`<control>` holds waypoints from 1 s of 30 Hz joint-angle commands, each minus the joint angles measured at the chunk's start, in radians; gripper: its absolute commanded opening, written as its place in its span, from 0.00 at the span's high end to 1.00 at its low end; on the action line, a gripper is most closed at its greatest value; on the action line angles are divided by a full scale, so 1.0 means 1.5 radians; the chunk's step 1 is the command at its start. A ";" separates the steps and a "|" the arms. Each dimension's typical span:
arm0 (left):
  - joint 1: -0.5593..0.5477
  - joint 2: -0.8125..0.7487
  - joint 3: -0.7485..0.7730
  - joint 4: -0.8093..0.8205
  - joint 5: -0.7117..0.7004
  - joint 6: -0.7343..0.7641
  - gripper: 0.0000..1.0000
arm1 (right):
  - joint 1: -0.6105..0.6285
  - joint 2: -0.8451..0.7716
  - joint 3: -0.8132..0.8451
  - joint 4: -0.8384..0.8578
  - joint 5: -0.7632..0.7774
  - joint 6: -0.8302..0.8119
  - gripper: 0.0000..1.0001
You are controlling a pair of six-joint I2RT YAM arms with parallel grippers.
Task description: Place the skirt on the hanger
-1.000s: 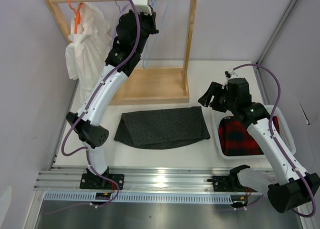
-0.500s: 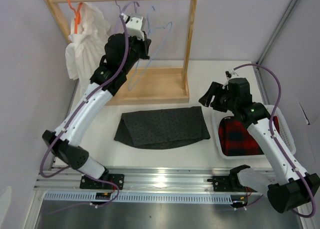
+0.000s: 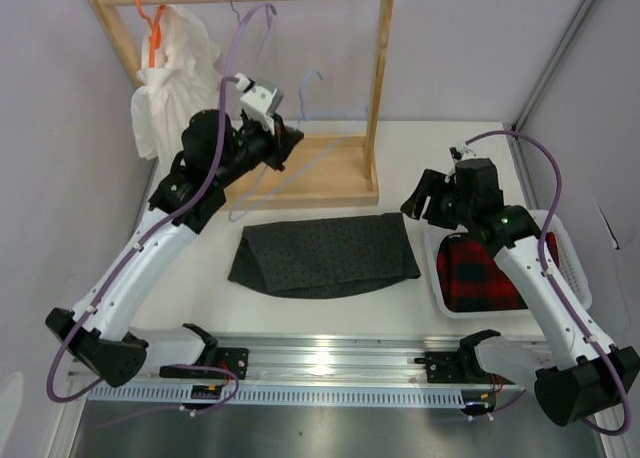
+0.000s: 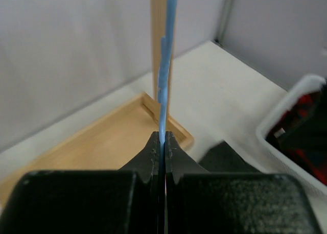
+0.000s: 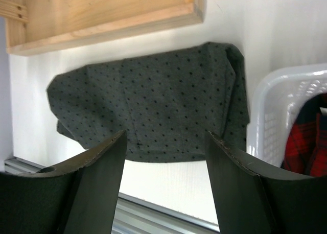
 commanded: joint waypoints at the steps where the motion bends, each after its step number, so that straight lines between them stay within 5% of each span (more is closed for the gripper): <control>1: 0.002 -0.064 -0.081 -0.031 0.137 -0.051 1.00 | -0.001 -0.012 -0.009 -0.047 0.028 -0.023 0.33; 12: -0.052 -0.238 -0.513 0.195 0.296 -0.233 1.00 | 0.093 -0.042 -0.037 -0.092 0.072 0.004 0.34; 21: -0.087 -0.241 -0.657 0.388 0.303 -0.312 1.00 | 0.187 -0.012 -0.033 -0.097 0.127 0.038 0.34; 30: -0.086 -0.121 -0.704 0.564 0.318 -0.352 1.00 | 0.212 0.009 -0.091 -0.075 0.150 0.057 0.34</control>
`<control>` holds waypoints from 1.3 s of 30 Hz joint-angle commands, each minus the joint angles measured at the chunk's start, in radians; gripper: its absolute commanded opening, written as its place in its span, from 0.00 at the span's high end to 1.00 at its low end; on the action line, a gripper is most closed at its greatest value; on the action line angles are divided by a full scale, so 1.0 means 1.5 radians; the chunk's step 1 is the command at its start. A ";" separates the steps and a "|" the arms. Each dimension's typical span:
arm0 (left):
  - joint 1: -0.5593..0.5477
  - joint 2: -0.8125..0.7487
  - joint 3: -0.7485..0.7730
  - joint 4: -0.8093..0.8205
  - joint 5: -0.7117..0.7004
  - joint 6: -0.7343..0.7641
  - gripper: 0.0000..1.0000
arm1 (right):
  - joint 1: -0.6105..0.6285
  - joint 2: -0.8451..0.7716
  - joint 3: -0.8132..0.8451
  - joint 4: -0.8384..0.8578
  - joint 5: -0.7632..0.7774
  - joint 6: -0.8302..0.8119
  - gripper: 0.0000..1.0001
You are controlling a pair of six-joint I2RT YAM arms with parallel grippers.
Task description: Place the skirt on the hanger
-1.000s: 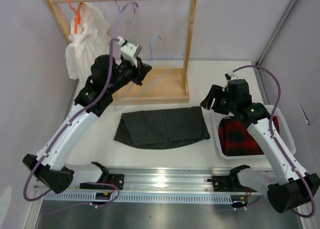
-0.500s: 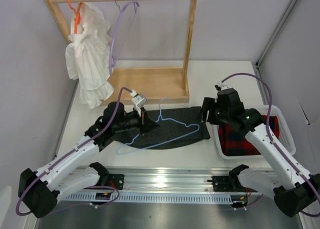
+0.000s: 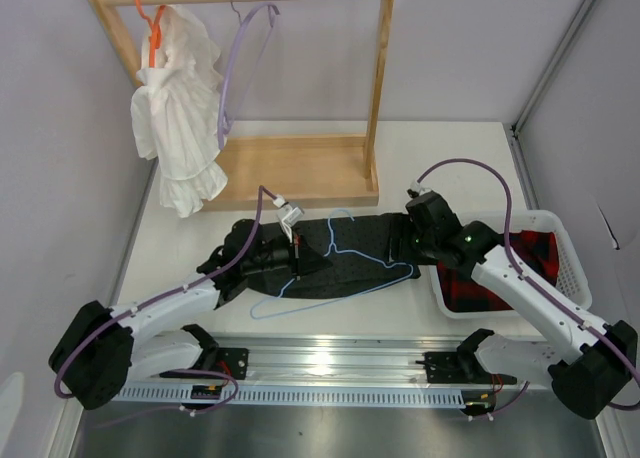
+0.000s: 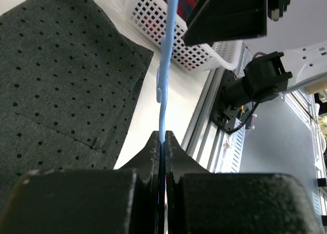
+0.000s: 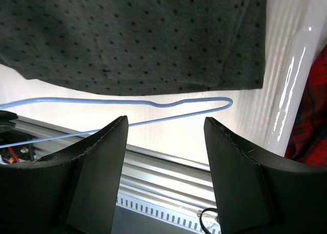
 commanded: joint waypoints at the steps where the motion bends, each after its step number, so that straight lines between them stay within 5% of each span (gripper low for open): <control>1: -0.002 0.039 -0.010 0.137 0.020 -0.027 1.00 | 0.003 0.000 -0.022 0.021 0.021 0.017 0.34; 39: -0.002 0.152 0.009 0.073 -0.089 0.003 1.00 | 0.012 0.120 -0.182 0.185 0.052 0.044 0.50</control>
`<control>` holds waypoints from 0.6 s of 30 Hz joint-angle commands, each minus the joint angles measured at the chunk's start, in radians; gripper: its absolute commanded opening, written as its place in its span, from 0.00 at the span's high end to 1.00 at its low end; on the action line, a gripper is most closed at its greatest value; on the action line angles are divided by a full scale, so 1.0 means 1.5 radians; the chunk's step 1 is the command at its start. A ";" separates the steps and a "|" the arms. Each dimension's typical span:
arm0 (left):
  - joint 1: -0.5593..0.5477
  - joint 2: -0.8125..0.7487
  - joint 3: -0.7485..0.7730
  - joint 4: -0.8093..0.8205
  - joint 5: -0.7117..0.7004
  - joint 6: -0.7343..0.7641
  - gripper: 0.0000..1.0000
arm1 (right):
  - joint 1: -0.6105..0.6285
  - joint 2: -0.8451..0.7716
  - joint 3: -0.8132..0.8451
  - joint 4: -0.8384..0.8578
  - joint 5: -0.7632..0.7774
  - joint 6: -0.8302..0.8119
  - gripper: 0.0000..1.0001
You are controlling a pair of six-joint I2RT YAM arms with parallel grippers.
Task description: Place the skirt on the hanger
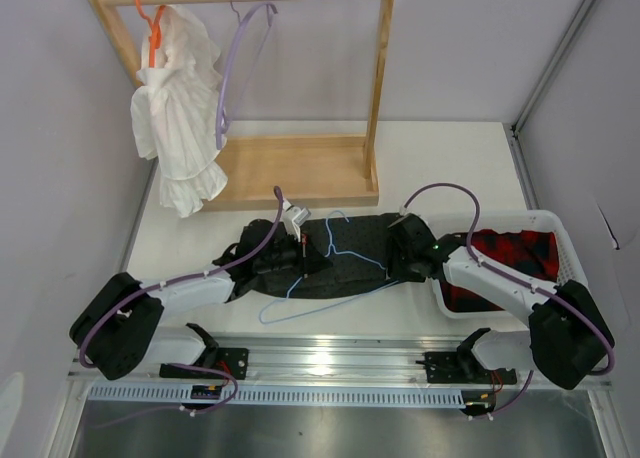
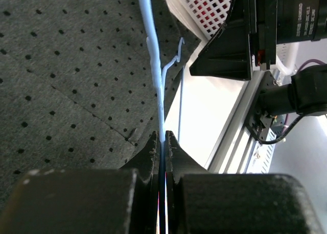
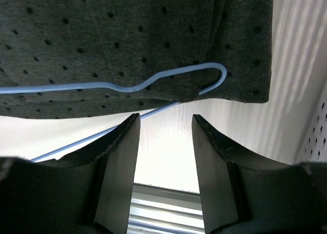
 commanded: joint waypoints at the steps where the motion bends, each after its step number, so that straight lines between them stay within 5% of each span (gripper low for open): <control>1: -0.002 0.004 0.017 0.012 -0.019 0.019 1.00 | 0.007 0.004 -0.009 0.019 0.038 0.010 0.50; 18: 0.011 -0.003 0.016 -0.012 -0.014 0.038 1.00 | 0.007 0.031 -0.053 0.144 0.073 0.038 0.45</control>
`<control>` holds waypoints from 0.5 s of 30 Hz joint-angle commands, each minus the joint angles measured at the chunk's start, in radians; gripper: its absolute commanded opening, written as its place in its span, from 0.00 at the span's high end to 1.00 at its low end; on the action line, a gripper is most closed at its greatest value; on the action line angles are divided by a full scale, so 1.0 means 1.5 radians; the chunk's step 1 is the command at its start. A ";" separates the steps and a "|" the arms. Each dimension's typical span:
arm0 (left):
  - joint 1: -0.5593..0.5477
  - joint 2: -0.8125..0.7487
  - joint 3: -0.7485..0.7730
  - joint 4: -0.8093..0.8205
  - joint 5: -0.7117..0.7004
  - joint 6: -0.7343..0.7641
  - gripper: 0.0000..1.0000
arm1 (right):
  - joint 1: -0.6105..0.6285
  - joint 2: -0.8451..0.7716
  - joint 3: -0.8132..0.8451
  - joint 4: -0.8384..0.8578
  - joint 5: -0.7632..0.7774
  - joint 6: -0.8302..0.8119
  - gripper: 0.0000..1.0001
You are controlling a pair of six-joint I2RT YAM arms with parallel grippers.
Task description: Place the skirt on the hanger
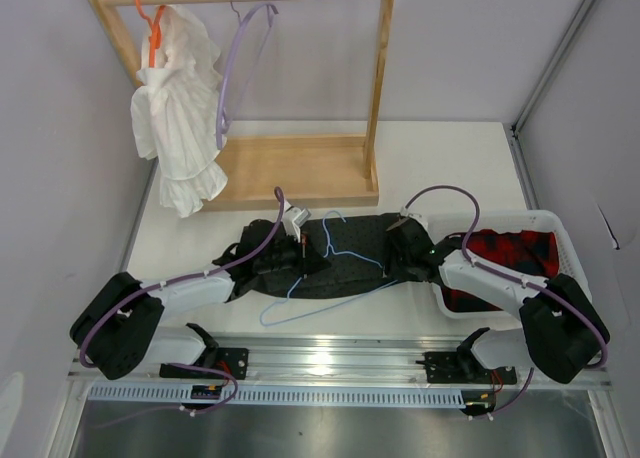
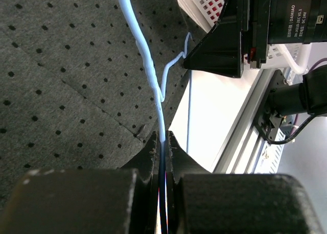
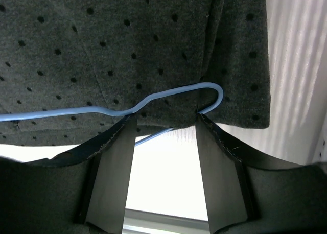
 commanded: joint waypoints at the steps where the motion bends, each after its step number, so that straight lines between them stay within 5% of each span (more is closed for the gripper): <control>1: 0.009 -0.007 0.015 0.001 0.000 0.025 1.00 | 0.002 0.009 -0.013 0.053 0.031 0.020 0.45; 6: 0.020 -0.015 0.013 -0.011 -0.005 0.029 1.00 | 0.002 0.014 -0.027 0.075 0.041 0.027 0.48; 10: 0.021 -0.011 0.014 -0.011 -0.001 0.032 1.00 | 0.002 0.016 -0.030 0.085 0.044 0.030 0.60; 15: 0.021 -0.006 0.012 -0.004 0.000 0.033 1.00 | 0.002 -0.001 0.010 0.048 0.051 0.028 0.88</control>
